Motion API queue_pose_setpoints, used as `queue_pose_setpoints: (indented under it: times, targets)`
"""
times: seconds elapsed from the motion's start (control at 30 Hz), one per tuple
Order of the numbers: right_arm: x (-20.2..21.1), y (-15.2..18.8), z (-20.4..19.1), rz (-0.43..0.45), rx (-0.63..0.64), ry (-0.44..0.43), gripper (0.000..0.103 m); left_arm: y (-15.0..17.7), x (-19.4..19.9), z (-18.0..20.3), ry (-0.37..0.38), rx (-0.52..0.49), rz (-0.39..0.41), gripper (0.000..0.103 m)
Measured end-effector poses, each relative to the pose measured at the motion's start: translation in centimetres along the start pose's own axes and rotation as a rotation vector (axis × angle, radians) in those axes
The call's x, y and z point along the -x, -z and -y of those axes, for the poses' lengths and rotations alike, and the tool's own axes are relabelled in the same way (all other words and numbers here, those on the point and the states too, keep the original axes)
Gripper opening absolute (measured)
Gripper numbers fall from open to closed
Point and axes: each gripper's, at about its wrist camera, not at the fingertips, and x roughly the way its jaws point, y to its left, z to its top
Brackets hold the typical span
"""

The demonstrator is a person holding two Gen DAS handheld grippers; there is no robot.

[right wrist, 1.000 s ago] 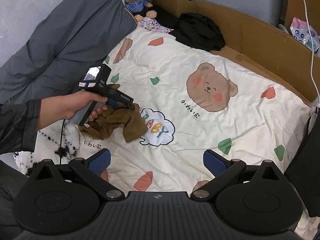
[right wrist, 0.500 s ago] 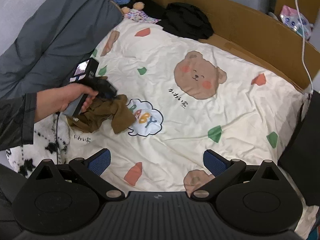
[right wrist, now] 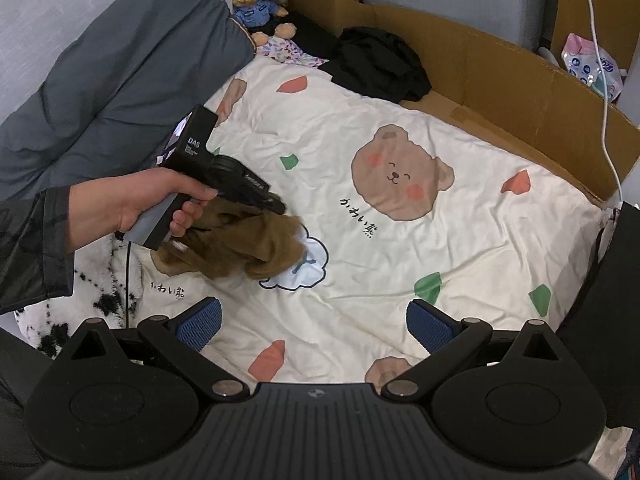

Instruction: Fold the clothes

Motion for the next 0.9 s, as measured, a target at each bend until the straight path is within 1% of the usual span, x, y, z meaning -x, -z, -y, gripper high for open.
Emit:
queue_pose_setpoints:
  times: [0.1,0.17,0.2,0.23,0.27,0.3,0.4,0.53,0.6,0.7,0.8,0.9]
  targets:
    - [0.2,0.2,1.0,-0.003,-0.035,0.003,0.101,0.5,-0.1,3.1,0.069,-0.029,-0.004,0.008]
    - [0.4,0.3,1.5,0.007,-0.054,0.01,0.101,0.8,0.4,5.6,0.138,-0.053,0.005,0.008]
    - [0.6,0.3,1.7,0.012,-0.059,0.013,0.101,0.9,0.9,7.0,0.178,-0.066,0.013,0.008]
    - [0.6,0.3,1.7,0.014,-0.059,0.014,0.101,1.0,1.3,7.6,0.196,-0.072,0.017,0.008]
    - [0.8,0.4,1.8,0.02,-0.061,0.016,0.101,1.1,2.3,9.0,0.236,-0.088,0.029,0.008]
    - [1.0,0.4,1.9,0.027,-0.063,0.019,0.101,1.1,2.7,9.6,0.255,-0.095,0.034,0.008]
    - [1.6,0.4,2.1,0.047,-0.061,0.034,0.101,1.4,5.3,12.5,0.352,-0.093,0.068,0.008]
    - [2.8,0.4,2.5,0.096,-0.082,0.043,0.101,1.3,8.8,14.7,0.401,-0.098,0.142,0.008]
    - [3.6,0.3,3.0,0.13,-0.101,0.051,0.101,1.1,11.3,16.1,0.458,-0.086,0.215,0.008]
    - [4.4,0.3,3.5,0.164,-0.122,0.06,0.101,1.0,14.3,17.6,0.528,-0.082,0.29,0.008]
    - [5.7,0.4,4.5,0.214,-0.154,0.067,0.102,1.2,15.9,18.5,0.561,-0.071,0.328,0.008]
    - [6.6,0.8,5.3,0.244,-0.188,0.059,0.102,1.8,17.9,19.7,0.605,-0.064,0.371,0.008]
